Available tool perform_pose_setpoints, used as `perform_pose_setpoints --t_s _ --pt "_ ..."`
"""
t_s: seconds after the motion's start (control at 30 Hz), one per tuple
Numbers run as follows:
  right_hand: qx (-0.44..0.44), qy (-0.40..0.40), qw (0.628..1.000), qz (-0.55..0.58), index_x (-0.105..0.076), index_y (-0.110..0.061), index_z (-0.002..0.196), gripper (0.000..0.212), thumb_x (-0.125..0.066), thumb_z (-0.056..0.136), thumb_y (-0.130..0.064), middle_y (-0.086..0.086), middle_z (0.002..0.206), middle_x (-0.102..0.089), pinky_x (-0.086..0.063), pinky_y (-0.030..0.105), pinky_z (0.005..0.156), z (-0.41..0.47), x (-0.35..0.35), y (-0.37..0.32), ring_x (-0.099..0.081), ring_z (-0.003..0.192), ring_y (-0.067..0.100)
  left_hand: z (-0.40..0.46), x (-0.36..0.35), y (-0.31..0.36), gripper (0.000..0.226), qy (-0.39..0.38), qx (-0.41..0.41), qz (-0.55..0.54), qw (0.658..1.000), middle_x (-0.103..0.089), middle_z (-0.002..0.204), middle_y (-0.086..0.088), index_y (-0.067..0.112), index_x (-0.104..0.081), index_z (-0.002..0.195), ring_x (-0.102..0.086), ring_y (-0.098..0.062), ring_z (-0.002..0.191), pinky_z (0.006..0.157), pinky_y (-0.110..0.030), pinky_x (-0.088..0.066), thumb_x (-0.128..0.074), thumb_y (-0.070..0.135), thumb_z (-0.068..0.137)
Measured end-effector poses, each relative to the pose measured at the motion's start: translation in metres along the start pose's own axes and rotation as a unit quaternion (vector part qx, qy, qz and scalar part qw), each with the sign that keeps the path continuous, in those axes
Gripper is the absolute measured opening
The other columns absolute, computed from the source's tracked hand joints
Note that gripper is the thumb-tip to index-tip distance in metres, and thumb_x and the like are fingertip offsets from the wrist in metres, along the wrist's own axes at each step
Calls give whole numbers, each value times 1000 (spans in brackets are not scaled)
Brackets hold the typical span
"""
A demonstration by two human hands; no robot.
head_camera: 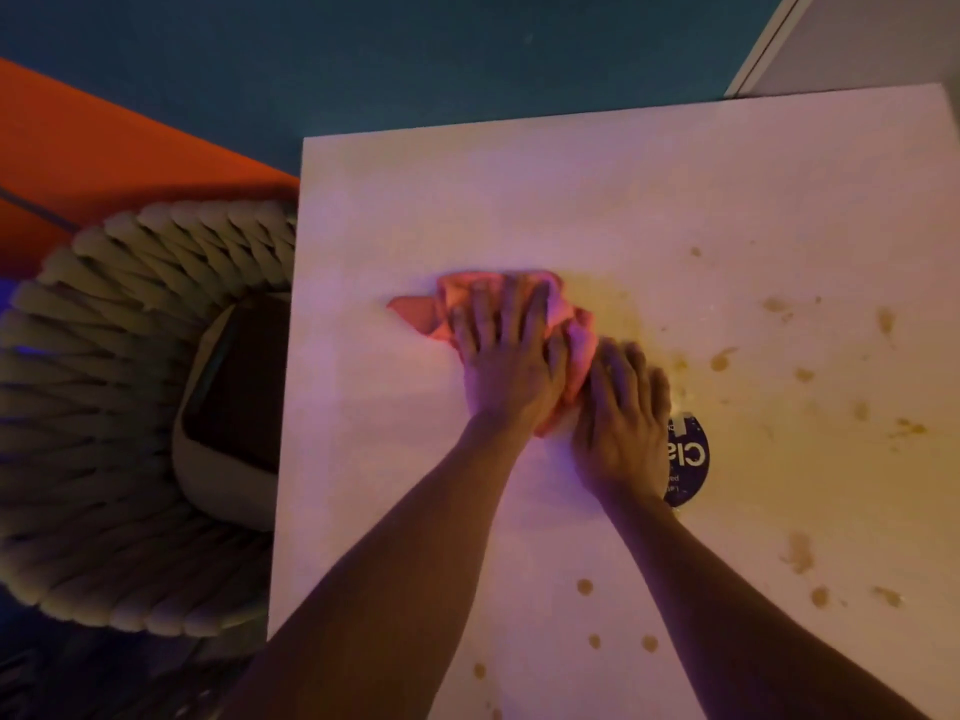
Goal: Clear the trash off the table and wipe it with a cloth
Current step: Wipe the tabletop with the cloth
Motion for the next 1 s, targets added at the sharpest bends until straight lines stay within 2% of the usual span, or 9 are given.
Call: perform_pose_setpoints --t_s 0.07,0.17,0.27,0.5,0.6,0.7,0.8,1.0 --pt "-1 0 1000 8 -45 -6 146 53 -37 96 -23 13 154 -40 -20 54 120 0 0 5 -25 149 32 -27 -2 11 56 -29 -50 -2 998 -32 163 -4 32 -37 155 -23 -41 150 120 -60 -13 -40 46 100" --pt "3 22 999 34 -52 -7 140 50 -46 91 -14 13 150 -45 -26 56 116 2 5 6 -31 146 34 -62 5 0 57 -54 -72 0 996 -31 164 -1 33 -34 156 -22 -38 151 120 -58 -15 -41 46 100" --pt "9 16 999 43 -50 -7 142 61 -38 82 -13 10 150 -44 -26 56 116 4 8 2 -30 146 33 -95 13 -21 58 -77 -87 16 993 -29 165 0 32 -33 156 -21 -36 152 120 -57 -17 -42 45 100" --pt "15 9 999 45 -49 -6 142 67 -33 77 -8 10 146 -46 -24 54 117 1 9 2 -33 144 32 -191 33 -103 58 -94 -22 41 994 -28 165 -4 27 -32 157 -23 -35 152 120 -58 -20 -39 39 101" --pt "28 2 997 67 -50 -5 140 65 -34 77 -6 12 145 -48 -25 55 116 1 6 2 -35 143 33 -226 42 -127 57 -83 38 42 995 -33 162 -8 23 -35 155 -27 -36 150 120 -58 -21 -40 36 100" --pt "38 -20 996 82 -51 -4 139 62 -35 80 -7 13 146 -47 -23 56 117 -5 5 4 -34 144 33 -273 43 -135 58 -97 77 42 991 -34 161 -11 22 -35 156 -29 -38 149 122 -57 -17 -36 37 99" --pt "49 -18 997 64 -50 -4 141 58 -37 84 -9 13 148 -45 -23 55 118 -30 11 3 -32 145 33 -304 44 -134 59 -103 57 32 993 -37 159 -14 21 -32 155 -32 -41 147 120 -59 -21 -36 39 99" --pt "11 -16 1000 11 -47 -10 143 58 -44 86 -9 8 147 -44 -24 51 118 -55 16 3 -32 144 31 -292 52 -127 58 -84 84 32 992 -43 152 -16 21 -41 152 -37 -43 141 117 -60 -25 -37 40 97"
Point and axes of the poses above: each hand's wrist, its own z-axis towards the middle knuckle, its own x-axis out of the back of the hand, y = z × x, the point moved 8 cm from there along z, towards the middle knuckle
